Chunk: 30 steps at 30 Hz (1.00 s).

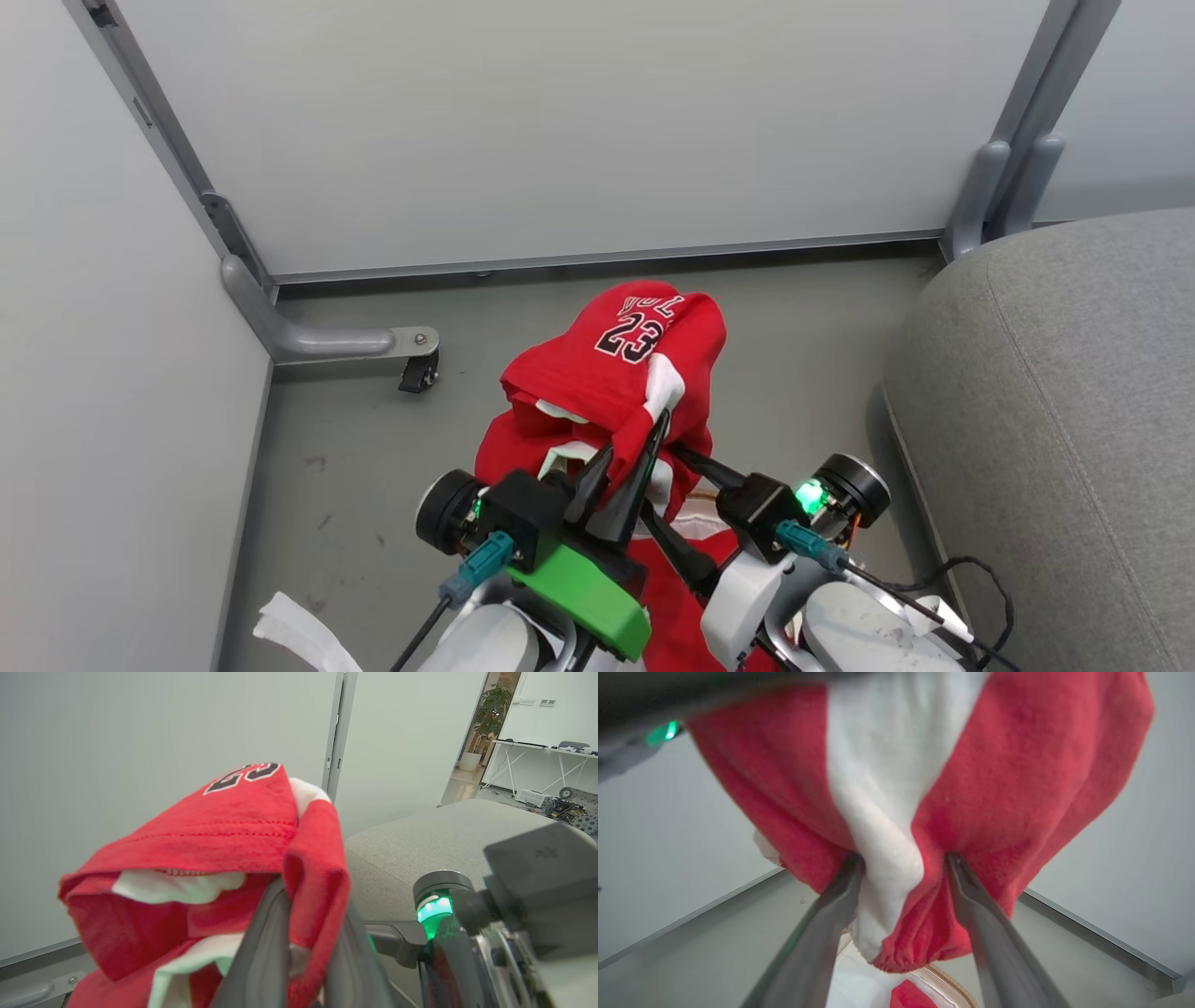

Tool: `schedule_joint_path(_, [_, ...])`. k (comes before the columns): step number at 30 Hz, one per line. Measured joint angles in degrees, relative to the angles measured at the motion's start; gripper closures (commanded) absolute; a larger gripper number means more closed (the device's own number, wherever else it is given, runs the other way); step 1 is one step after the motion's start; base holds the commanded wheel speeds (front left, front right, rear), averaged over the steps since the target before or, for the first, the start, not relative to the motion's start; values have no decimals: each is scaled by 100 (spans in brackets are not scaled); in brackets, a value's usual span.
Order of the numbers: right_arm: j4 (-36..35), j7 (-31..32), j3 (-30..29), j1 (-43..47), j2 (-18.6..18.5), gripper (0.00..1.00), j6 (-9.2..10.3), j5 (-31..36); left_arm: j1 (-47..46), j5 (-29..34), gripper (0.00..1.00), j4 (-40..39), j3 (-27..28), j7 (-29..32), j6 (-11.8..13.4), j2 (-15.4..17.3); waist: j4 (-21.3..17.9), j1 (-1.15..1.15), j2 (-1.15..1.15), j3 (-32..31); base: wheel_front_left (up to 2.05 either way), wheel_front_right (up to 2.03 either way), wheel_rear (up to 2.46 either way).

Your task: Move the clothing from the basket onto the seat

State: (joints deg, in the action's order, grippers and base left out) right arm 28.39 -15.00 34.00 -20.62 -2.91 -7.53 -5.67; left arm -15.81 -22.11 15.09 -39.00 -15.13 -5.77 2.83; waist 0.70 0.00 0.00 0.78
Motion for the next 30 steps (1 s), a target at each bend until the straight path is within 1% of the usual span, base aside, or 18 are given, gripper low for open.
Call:
schedule_joint_path(4, [86,0,40,-23,5,100,0,-236,-7,-16,100,29,-4,1,0,1,76,0,0,2,0,0,0])
schedule_joint_path(14, [98,0,-4,-24,8,100,0,-404,-12,-24,100,20,56,1,5,1,94,0,0,15,0,0,0])
schedule_joint_path(15, [94,0,-7,-23,9,100,0,-408,-12,9,81,12,70,1,20,1,83,0,0,14,0,0,0])
schedule_joint_path(16, [86,0,-14,-21,10,100,0,-427,-12,38,33,-11,94,0,30,1,70,0,0,16,0,0,0])
schedule_joint_path(17, [73,0,-27,-19,10,100,0,-441,-12,65,0,-34,124,0,55,1,56,0,0,18,0,0,0])
schedule_joint_path(24, [-244,0,-114,125,9,100,0,-501,-1,125,0,-38,246,-2,101,0,-143,0,0,36,0,0,0])
schedule_joint_path(30, [-498,0,-308,323,10,100,0,-521,97,331,0,101,421,-3,107,1,-522,0,0,46,0,0,0])
